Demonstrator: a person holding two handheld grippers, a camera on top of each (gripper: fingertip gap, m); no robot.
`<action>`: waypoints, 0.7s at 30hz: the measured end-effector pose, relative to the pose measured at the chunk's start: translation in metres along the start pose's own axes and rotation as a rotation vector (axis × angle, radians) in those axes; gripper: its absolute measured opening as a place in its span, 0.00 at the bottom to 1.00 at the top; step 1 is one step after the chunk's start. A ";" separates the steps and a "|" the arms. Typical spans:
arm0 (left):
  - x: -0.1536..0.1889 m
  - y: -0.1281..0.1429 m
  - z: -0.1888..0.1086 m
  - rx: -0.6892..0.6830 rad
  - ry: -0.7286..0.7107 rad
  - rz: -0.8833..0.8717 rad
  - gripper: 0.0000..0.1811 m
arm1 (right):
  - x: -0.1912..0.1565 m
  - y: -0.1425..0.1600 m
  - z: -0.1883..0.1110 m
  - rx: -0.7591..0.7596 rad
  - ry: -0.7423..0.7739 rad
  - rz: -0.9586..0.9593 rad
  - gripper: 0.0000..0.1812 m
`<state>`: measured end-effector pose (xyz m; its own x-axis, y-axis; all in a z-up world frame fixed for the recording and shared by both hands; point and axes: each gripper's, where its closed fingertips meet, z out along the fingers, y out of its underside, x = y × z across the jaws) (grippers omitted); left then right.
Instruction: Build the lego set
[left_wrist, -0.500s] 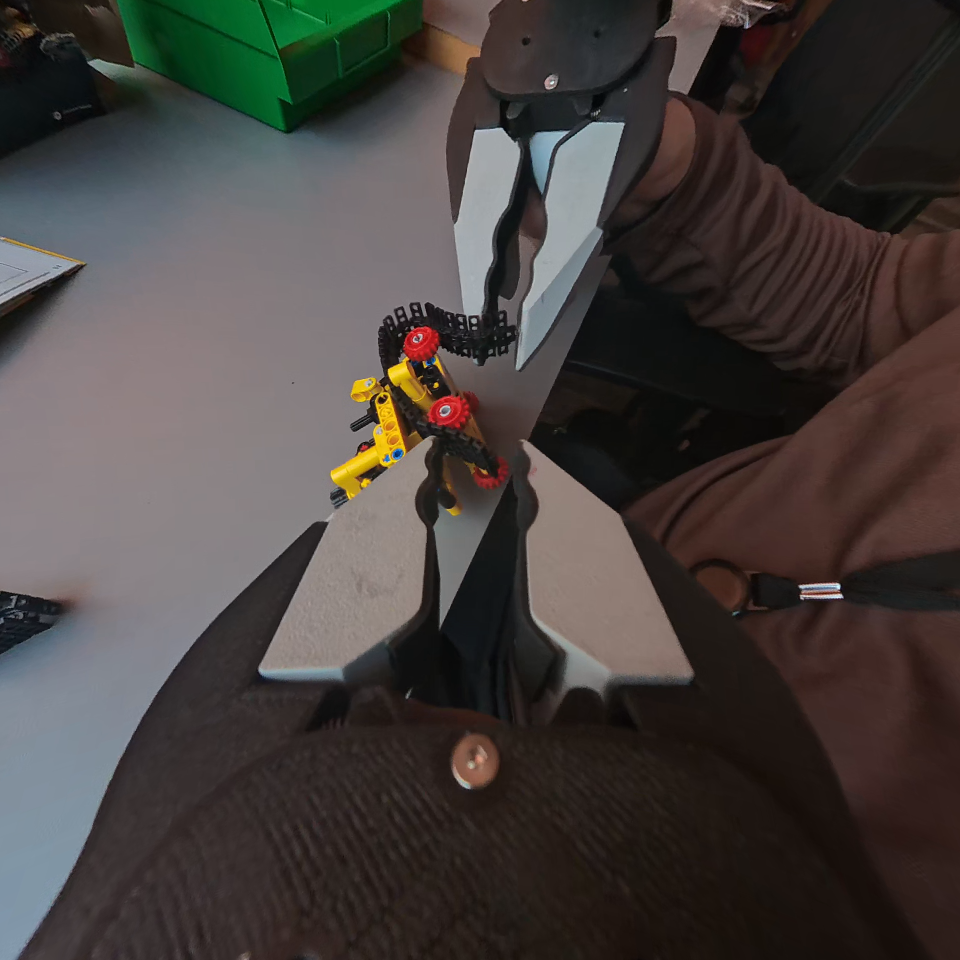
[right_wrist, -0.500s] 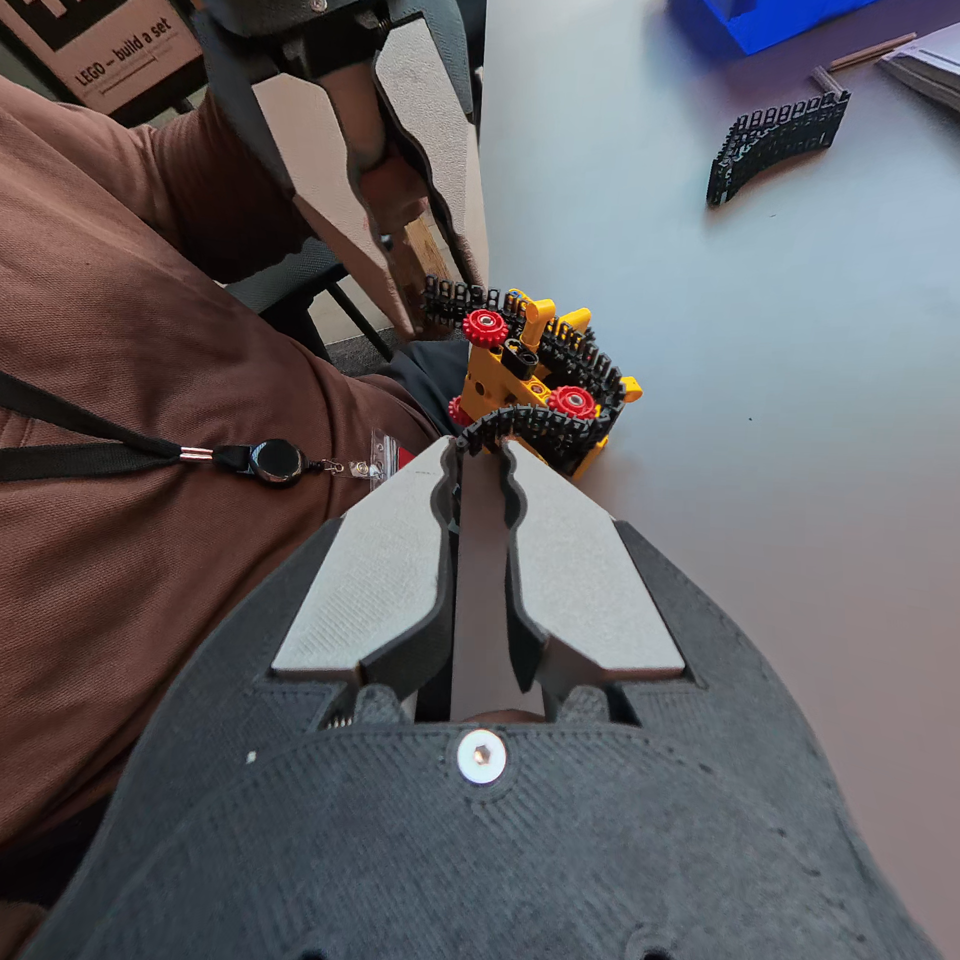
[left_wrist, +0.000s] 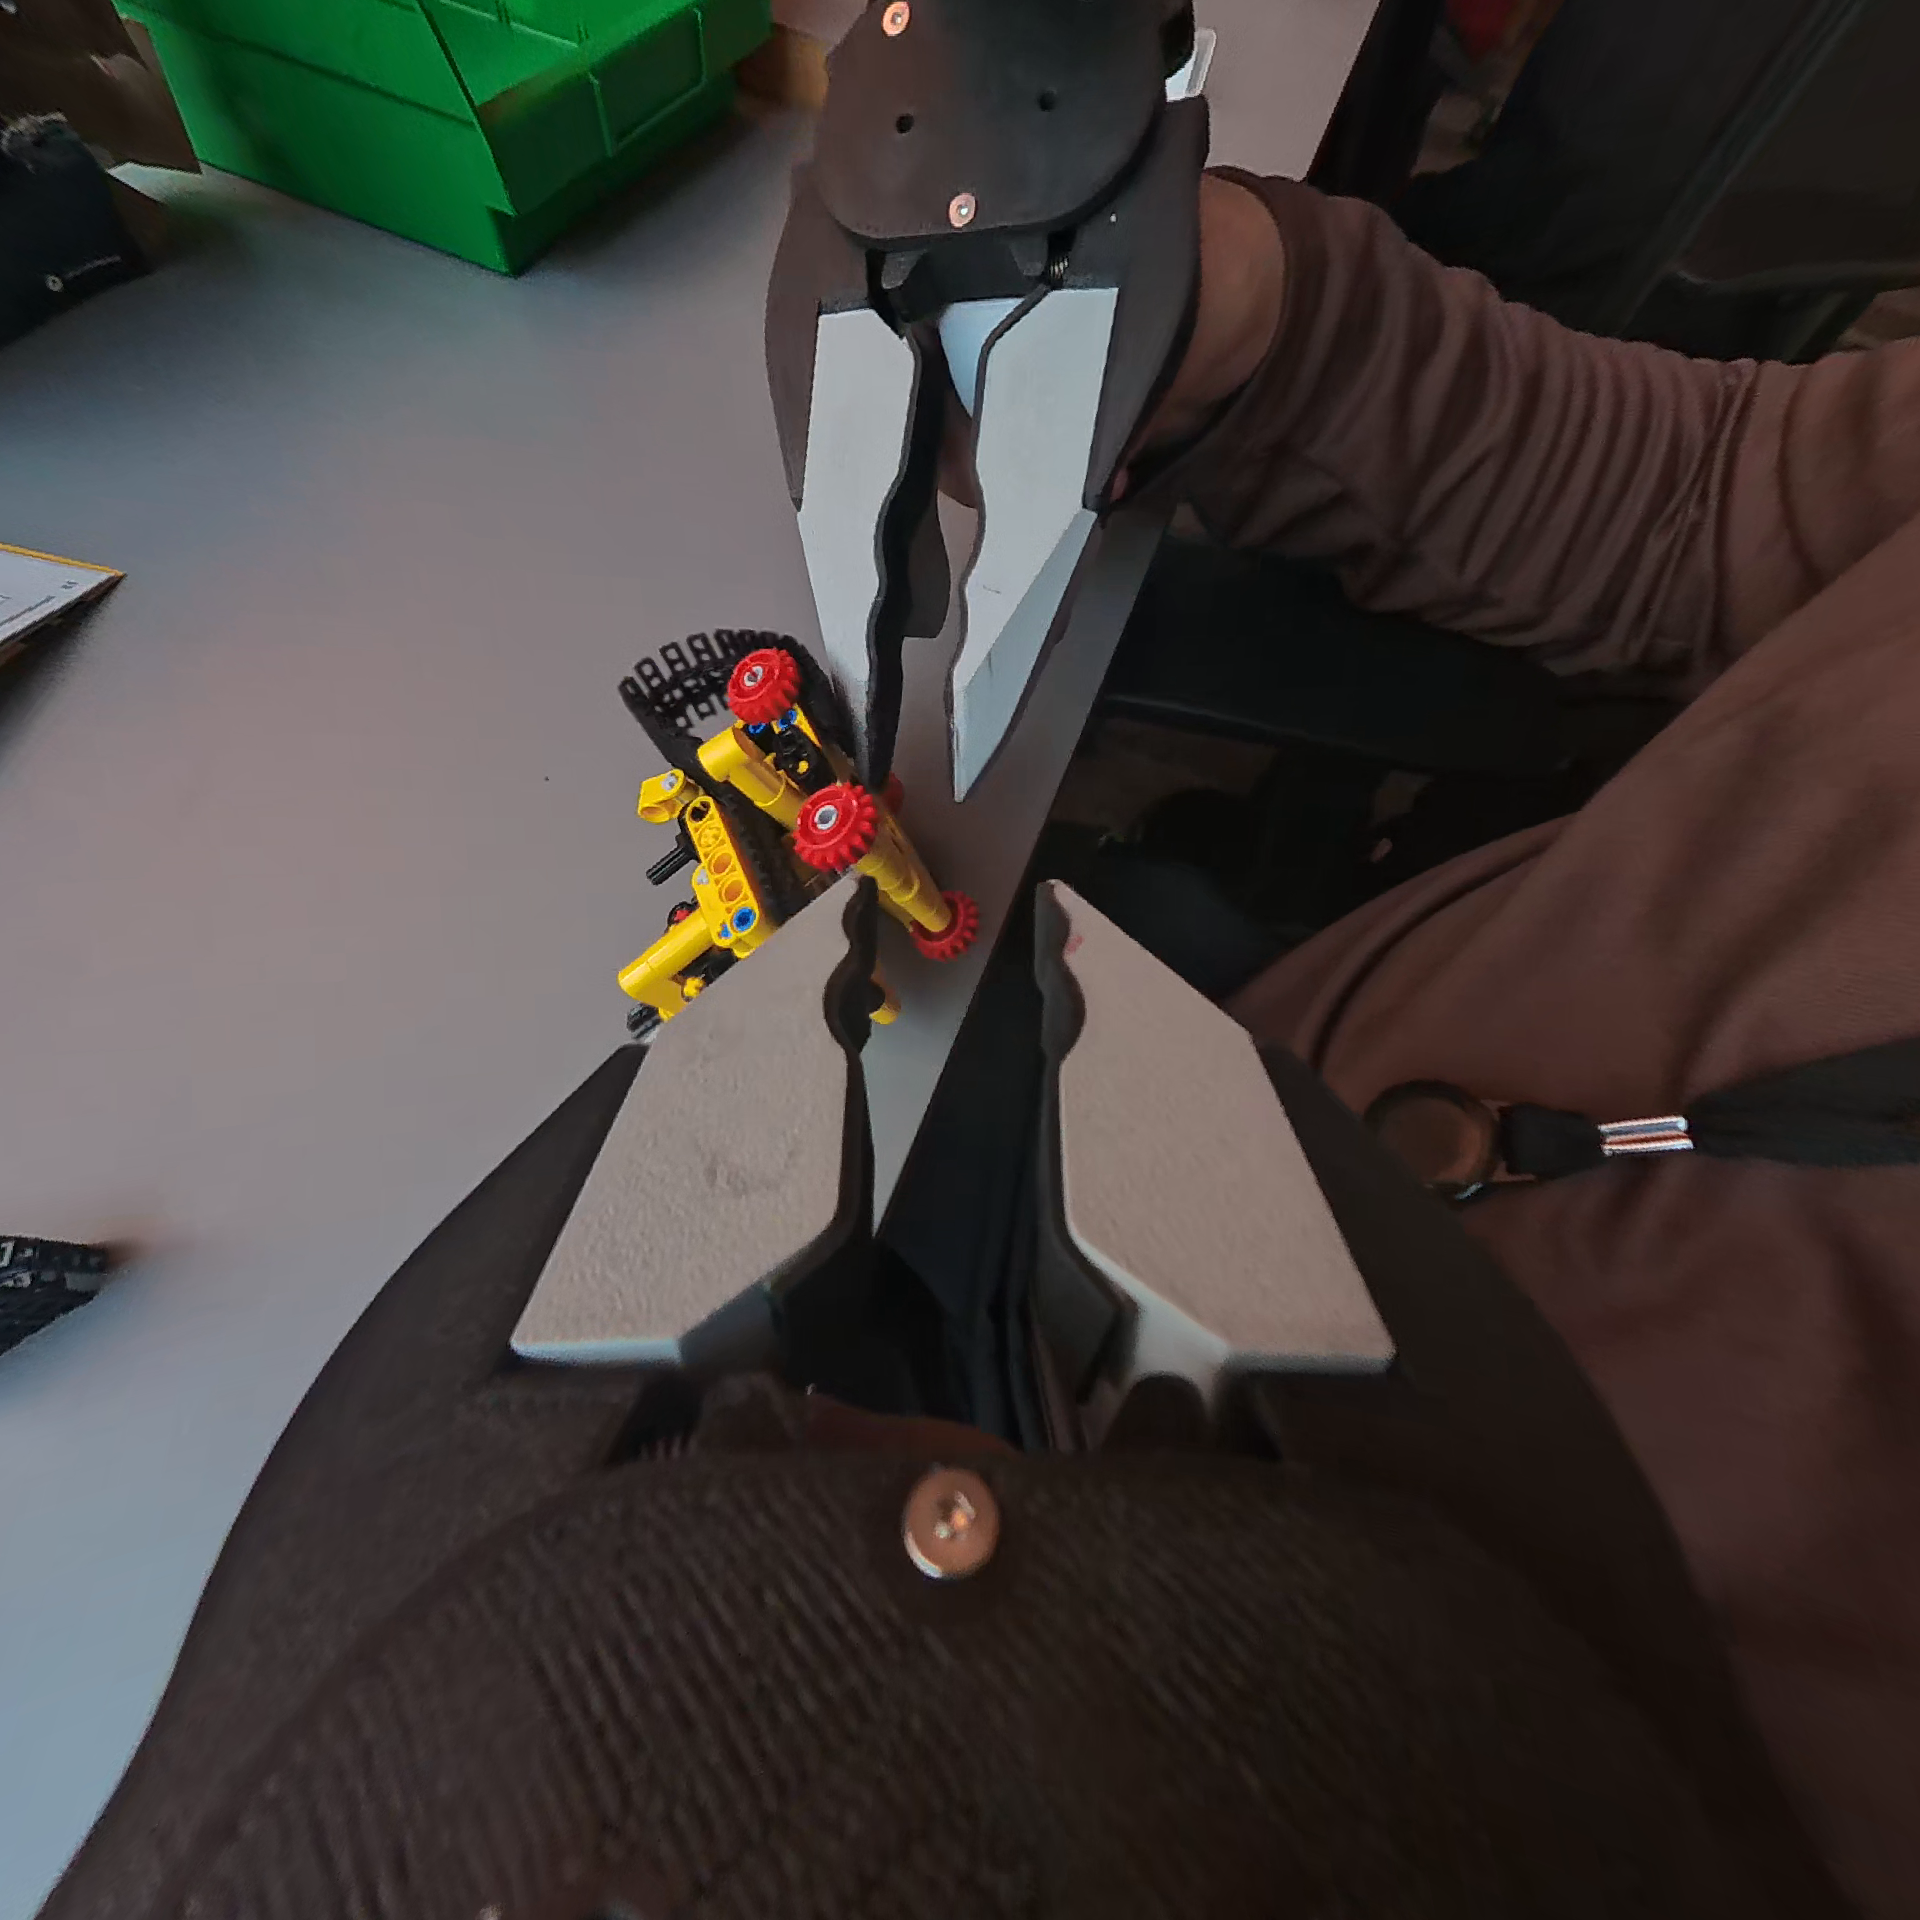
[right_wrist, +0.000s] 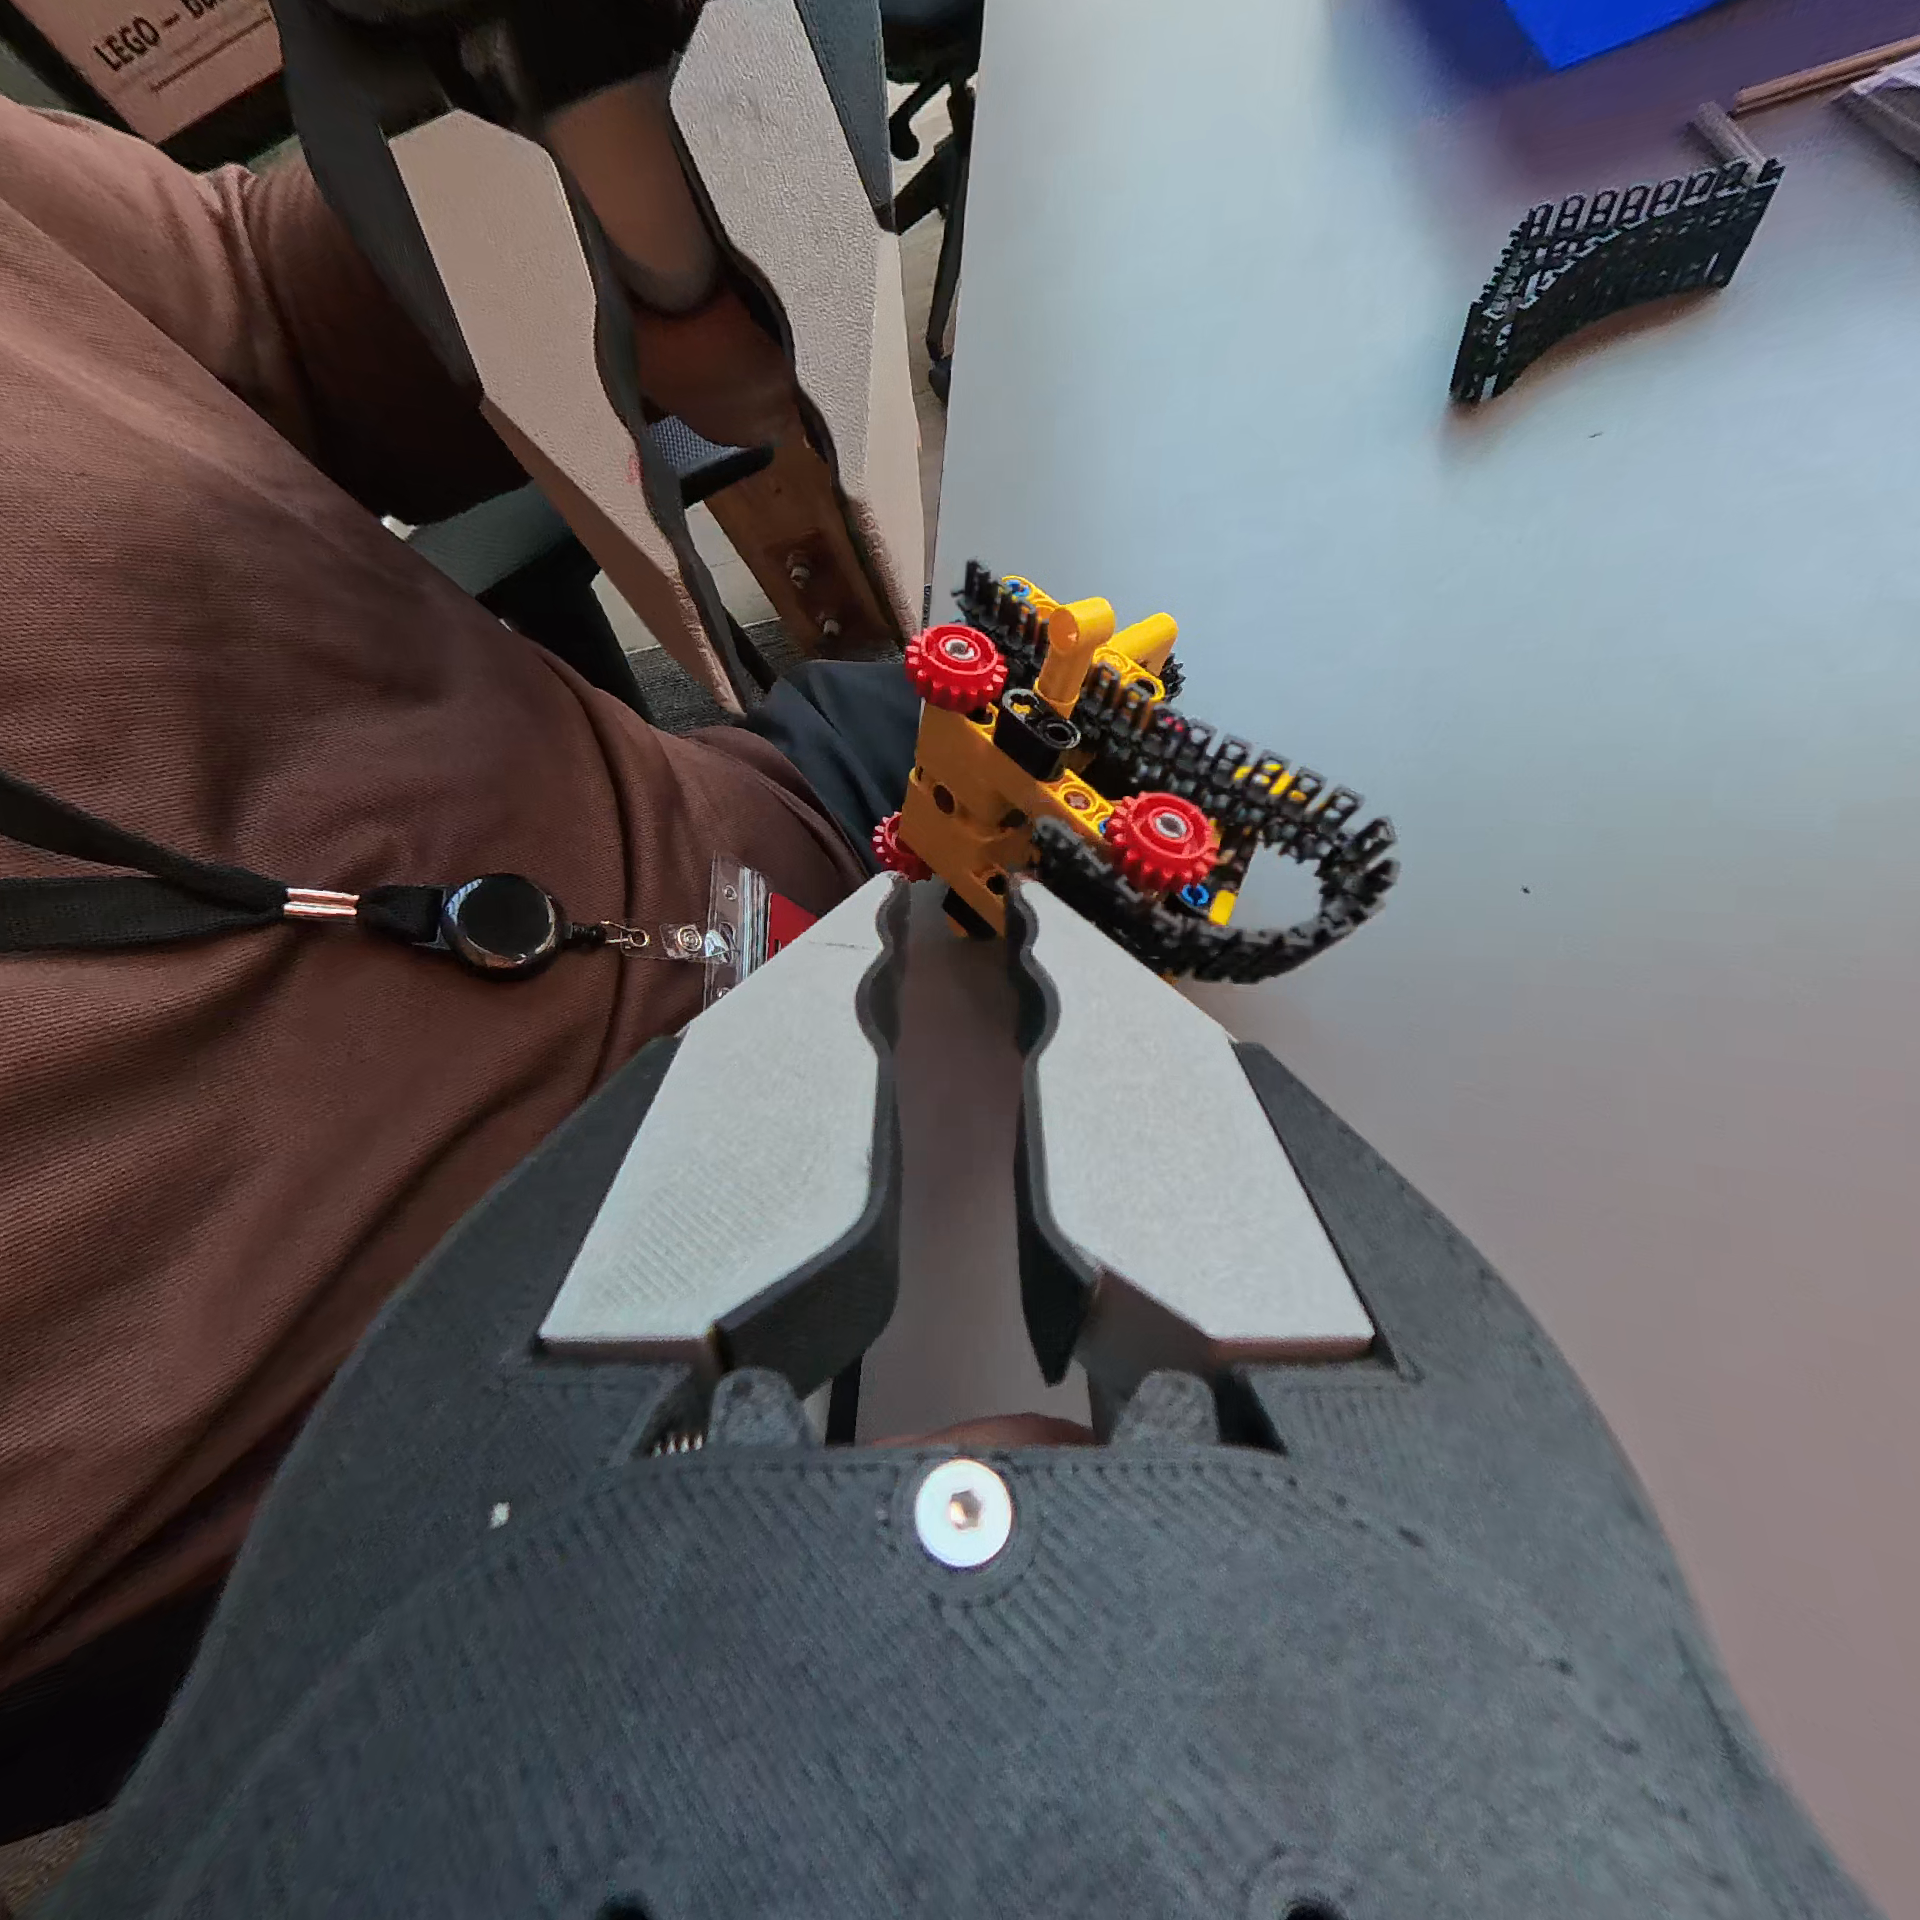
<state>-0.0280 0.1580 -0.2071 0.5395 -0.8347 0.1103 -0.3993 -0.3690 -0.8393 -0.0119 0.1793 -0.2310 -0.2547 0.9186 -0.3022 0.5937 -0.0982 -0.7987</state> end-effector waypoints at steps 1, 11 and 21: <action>0.000 0.000 0.001 -0.002 0.001 0.002 0.15 | 0.000 0.001 0.000 -0.005 -0.002 -0.003 0.09; -0.001 0.000 -0.022 0.092 -0.018 0.032 0.15 | 0.003 0.011 -0.032 0.009 0.046 -0.096 0.09; -0.106 0.050 -0.045 0.107 -0.417 -0.048 0.14 | 0.088 0.016 -0.080 0.227 0.360 0.060 0.17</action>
<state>-0.1386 0.2101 -0.2371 0.8179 -0.5728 -0.0552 -0.2991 -0.3412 -0.8912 0.0361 0.2889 -0.2287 0.0820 0.9797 -0.1829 0.4062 -0.2004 -0.8915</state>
